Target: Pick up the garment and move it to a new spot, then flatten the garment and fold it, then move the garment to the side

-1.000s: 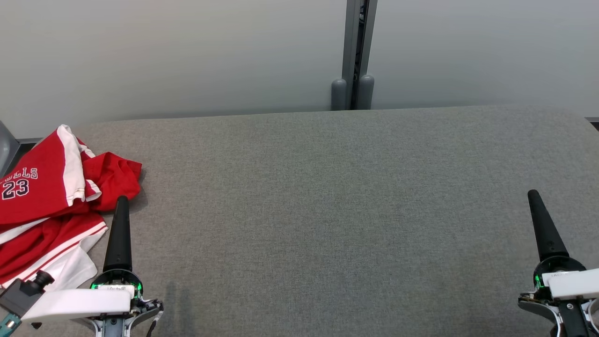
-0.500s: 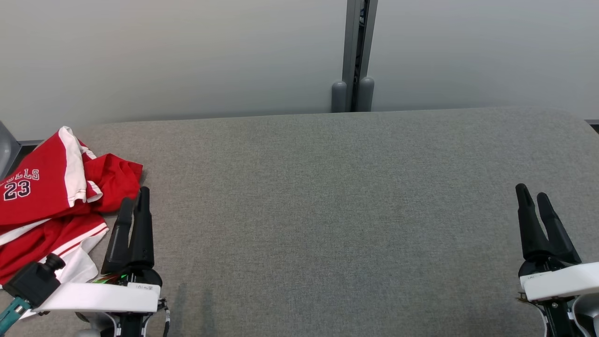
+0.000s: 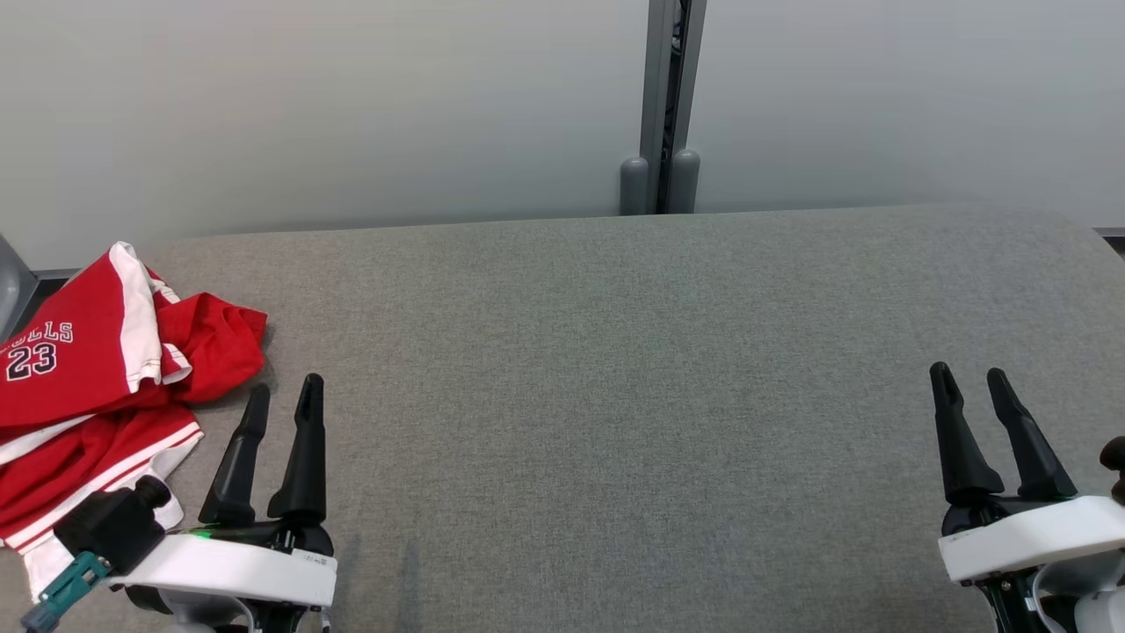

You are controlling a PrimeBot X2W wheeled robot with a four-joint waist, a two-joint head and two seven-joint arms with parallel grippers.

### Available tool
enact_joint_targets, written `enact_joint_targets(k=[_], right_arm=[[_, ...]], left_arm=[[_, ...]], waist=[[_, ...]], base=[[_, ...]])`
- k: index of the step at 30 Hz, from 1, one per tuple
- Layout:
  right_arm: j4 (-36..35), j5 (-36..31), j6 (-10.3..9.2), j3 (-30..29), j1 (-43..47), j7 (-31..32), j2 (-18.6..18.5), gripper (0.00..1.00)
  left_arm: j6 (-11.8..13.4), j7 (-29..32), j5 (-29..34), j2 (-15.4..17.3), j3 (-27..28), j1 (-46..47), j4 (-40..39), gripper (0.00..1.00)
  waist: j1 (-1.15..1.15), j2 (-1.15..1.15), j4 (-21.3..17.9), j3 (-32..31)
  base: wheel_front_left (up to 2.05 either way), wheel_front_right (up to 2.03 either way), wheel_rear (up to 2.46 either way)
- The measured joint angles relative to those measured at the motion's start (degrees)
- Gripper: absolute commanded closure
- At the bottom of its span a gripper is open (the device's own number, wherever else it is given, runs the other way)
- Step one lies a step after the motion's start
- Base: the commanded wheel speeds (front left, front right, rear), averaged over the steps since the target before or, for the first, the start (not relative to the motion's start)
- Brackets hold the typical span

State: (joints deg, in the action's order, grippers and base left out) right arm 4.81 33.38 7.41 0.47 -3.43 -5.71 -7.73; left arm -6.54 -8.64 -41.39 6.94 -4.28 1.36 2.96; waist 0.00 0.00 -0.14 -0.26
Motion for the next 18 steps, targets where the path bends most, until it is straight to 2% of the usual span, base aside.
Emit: enact_joint_targets(k=[18], right_arm=[[5.39, -12.96, 0.00, 0.37, -0.16, -3.16, 1.33, 0.00]], left_arm=[[2.59, -1.19, 10.43, 1.25, -1.52, 0.02, 6.42, 0.00]], waist=[[0.00, 0.00, -0.06, -0.13]], base=[[0.00, 0.00, 0.00]])
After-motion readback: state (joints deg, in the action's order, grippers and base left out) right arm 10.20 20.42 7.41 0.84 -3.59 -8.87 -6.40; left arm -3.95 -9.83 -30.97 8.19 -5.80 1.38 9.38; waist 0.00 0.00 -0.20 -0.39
